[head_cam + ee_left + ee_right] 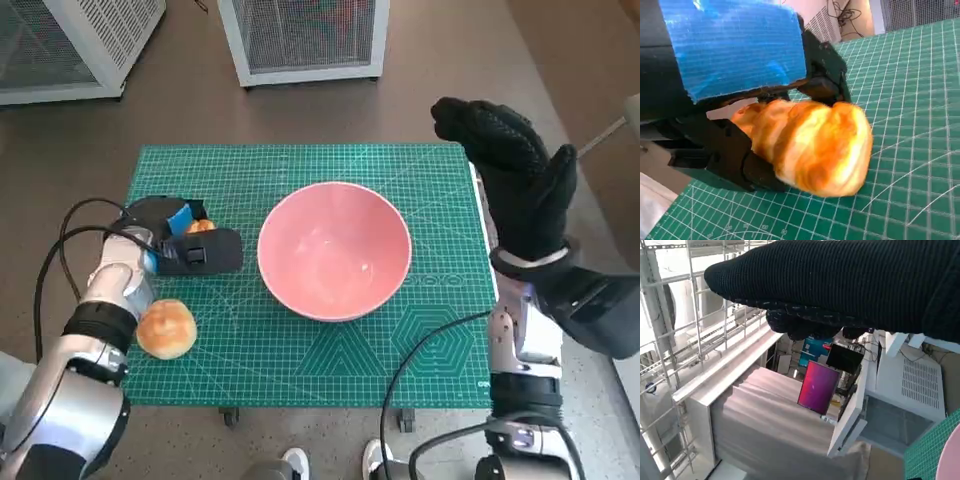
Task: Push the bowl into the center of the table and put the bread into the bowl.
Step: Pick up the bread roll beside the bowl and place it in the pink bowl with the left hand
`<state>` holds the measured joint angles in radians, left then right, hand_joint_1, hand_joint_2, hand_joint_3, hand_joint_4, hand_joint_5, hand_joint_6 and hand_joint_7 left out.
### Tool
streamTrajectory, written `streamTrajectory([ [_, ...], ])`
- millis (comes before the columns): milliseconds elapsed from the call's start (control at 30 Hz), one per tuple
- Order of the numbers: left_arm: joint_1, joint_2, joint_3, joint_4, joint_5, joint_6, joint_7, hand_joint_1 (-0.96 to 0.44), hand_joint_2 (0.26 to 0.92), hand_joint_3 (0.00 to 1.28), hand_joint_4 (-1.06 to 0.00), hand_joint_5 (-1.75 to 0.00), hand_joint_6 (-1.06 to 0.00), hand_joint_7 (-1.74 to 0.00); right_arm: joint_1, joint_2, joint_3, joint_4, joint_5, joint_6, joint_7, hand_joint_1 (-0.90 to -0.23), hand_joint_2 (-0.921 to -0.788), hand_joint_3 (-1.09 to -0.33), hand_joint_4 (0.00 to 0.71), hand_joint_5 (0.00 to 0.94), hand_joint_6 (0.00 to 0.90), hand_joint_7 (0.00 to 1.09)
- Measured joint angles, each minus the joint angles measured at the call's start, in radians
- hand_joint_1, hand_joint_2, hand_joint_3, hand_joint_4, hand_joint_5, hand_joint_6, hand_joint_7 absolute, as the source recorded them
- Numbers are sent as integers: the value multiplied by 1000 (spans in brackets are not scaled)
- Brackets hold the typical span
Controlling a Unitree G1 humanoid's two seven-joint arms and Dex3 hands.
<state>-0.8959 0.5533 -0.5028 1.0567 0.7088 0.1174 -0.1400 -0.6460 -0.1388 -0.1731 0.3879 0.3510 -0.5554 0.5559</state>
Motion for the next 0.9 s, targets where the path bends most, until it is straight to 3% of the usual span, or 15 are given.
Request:
streamTrajectory([
  [200,38,44,53,-206,-11,74,-67,1,916,57,-685,-1257,-681,-1027,0,-1,0,0,0,0,0,-637,-921,-760,198,2,84,280],
  [300,58,65,88,-322,-13,105,-87,1,914,50,-709,-1204,-678,-1055,-1,-1,0,0,0,0,0,-638,-921,-759,198,2,85,280],
  [633,162,82,219,-705,-44,135,-95,2,902,9,-815,-1035,-709,-1076,-2,-1,0,0,0,-1,0,-636,-921,-761,199,2,86,279],
  [900,246,58,269,-993,-74,126,-96,3,890,1,-870,-955,-728,-1074,-3,-1,0,0,0,-1,0,-637,-921,-763,199,1,85,279],
])
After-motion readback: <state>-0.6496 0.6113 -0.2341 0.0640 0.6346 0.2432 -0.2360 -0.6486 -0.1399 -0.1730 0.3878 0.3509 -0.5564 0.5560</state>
